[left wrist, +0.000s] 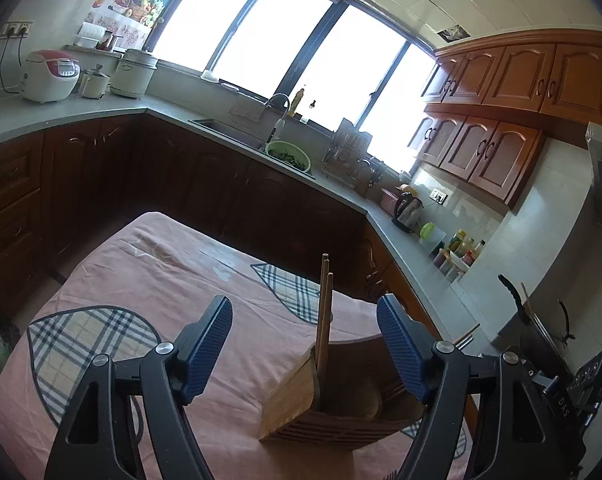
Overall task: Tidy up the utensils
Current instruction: 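Withdraw both tools from the holder and move them over the spoon and chopsticks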
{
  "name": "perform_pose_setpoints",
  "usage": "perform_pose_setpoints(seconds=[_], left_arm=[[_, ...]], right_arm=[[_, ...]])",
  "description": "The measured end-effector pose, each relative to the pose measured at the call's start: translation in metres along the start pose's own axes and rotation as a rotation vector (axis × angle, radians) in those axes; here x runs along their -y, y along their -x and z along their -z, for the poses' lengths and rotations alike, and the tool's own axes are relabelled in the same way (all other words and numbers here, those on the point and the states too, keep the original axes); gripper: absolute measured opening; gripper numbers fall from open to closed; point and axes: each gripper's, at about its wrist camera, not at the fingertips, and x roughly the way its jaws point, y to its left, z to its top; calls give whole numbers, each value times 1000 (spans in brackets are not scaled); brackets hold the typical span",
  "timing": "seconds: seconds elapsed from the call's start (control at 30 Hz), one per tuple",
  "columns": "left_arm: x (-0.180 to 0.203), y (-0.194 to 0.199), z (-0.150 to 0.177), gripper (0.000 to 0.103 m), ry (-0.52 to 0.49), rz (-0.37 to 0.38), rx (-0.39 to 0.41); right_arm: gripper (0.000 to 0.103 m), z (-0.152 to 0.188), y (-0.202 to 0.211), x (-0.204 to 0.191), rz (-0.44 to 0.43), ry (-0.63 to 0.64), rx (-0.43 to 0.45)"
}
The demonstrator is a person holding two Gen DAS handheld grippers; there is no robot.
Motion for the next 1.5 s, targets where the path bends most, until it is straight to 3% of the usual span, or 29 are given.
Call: perform_pose_setpoints(seconds=[0.33,0.57,0.77,1.07,1.3,1.5], left_arm=[[-1,57,40,86,-77,-52,-127],[-8,95,77,86,-106,-58,-242],[-5,118,84,86,-107,-66,-300],[-5,134,110,86,-97,-76,-369],[4,124,126,86,-107,-66,-407],[14,119,135,85,-155,-59,-443]], right_arm=[[90,28,55,-7,-24,39,-40],[90,68,89,0,7,62,-117],[90,96,114,14,51,60,-174],[90,124,145,25,91,60,-208],[89,137,151,24,99,72,-229],[81,142,147,23,88,71,-251]])
